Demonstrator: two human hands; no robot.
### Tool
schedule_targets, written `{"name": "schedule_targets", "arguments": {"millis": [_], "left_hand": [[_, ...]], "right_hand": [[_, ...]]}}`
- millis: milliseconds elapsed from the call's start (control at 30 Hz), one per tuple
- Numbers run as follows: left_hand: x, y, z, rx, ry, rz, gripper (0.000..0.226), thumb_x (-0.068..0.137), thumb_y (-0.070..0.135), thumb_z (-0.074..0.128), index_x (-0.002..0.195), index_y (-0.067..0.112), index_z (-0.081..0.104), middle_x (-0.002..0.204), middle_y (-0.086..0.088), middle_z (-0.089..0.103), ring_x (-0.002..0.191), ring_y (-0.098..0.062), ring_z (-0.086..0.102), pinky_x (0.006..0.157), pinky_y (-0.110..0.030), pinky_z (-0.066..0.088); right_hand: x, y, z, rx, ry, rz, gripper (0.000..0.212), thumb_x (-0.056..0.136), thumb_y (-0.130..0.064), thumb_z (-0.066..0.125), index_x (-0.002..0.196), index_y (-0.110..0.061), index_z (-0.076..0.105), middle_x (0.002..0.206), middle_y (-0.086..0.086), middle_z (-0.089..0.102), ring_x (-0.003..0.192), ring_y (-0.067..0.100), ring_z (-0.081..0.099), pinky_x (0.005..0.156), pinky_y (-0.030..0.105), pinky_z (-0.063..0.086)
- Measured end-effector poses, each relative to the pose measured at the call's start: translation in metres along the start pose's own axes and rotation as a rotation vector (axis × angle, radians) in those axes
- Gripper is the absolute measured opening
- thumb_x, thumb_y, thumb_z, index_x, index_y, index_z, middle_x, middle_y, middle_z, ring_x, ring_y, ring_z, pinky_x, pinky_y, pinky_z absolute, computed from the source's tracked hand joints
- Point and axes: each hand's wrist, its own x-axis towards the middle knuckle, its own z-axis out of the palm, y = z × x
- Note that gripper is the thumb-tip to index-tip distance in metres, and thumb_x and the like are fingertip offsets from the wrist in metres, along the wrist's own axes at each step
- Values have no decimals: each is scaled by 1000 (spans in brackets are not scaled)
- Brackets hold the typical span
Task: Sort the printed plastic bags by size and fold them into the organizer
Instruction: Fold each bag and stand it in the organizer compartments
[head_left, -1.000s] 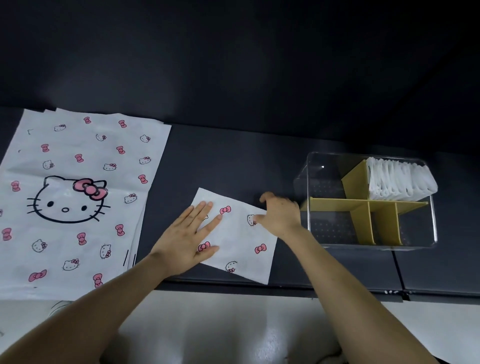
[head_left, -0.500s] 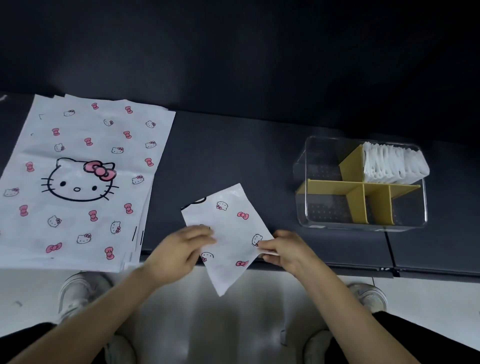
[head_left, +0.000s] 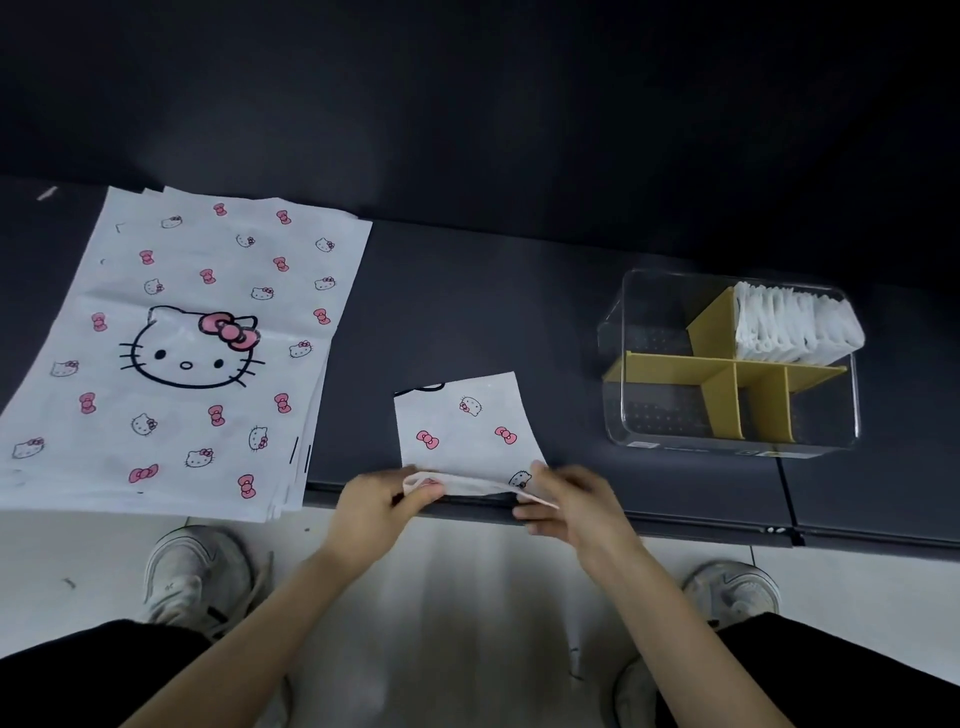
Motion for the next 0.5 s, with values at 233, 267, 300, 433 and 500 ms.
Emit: {"name": "schedule_targets", "arguments": {"millis": [233,267,300,433,500], "left_hand": [[4,4,0,-72,-26,-224,48,90,37,61,54,11,44,52,6,35,53,-9,31,54,-25,24],[4,6,-2,-67,-33,-228,49,91,33,61,53,13,37,51,6,31,53,-10,29,53,-25,22],[6,7,-3,-64,-34,-238,50,92,32,60,53,15,31,50,7,27,52,-11,27,52,-24,19],[19,13,-5,21,19,-278,50,94,37,53,58,14,27,50,7,27,49,-12,29,50,-24,23],[27,17,-4,82,63,-284,49,95,39,51,60,13,29,52,4,33,52,-13,34,51,-25,26]], "right_hand": [[8,2,-21,-425,-303,-500,41,82,-25,73,121,-25,60,121,-16,63,112,-6,54,93,14,41],[14,2,-19,-500,-266,-506,35,80,-17,74,114,-21,65,112,-13,67,104,-5,59,88,17,44],[20,1,-15,-544,-210,-506,26,81,-13,73,106,-18,69,103,-12,71,96,-3,63,83,20,46],[41,-6,-2,-486,-97,-477,12,84,-13,69,87,-2,65,83,7,72,73,16,65,70,30,49],[49,-8,5,-489,-43,-457,15,84,-14,68,78,-3,60,74,12,66,66,14,55,64,28,42]]}}
